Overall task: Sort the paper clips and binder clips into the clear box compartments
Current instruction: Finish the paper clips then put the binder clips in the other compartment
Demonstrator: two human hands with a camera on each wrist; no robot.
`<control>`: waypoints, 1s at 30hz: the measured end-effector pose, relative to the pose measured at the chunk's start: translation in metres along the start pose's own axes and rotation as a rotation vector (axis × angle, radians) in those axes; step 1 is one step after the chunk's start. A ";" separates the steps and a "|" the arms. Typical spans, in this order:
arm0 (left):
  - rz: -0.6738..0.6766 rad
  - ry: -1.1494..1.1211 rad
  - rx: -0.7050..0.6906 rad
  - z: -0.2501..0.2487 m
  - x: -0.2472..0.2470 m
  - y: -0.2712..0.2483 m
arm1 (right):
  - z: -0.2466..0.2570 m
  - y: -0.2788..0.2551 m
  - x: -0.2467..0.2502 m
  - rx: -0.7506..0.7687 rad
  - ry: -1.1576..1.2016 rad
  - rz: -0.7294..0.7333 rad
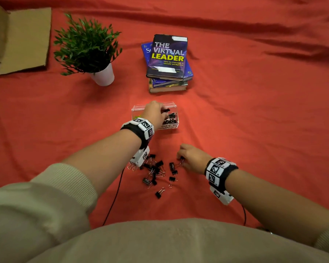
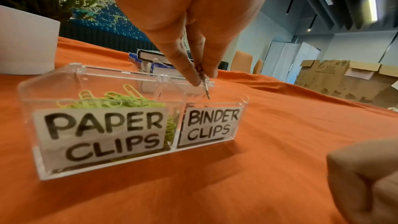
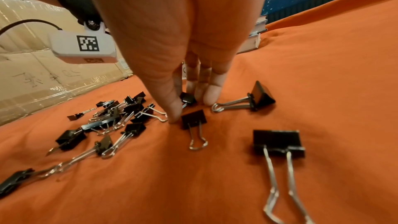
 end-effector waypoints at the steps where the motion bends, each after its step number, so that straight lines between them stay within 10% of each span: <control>1: 0.008 0.000 -0.008 0.001 -0.001 0.000 | -0.002 -0.001 0.001 -0.015 0.005 -0.011; 7: 0.033 0.092 -0.250 0.001 -0.016 -0.041 | -0.013 -0.007 0.003 -0.127 0.179 -0.027; 14: 0.379 0.318 -0.238 0.021 -0.072 -0.113 | -0.049 -0.023 0.018 -0.380 0.191 -0.231; 20: 0.367 0.311 -0.275 0.023 -0.077 -0.122 | -0.032 -0.027 -0.002 -0.326 0.172 -0.155; 30: 0.345 0.032 0.008 0.054 -0.038 -0.115 | -0.010 -0.021 -0.017 -0.362 0.266 -0.135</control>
Point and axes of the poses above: each hand's wrist, its own y-axis towards the middle knuckle, its own x-axis out of the back of the hand, z = x × y, the point moved 2 cm from there along y, towards the middle knuckle, and after that the axes turned 2 degrees about -y, right-handed, at the moved point
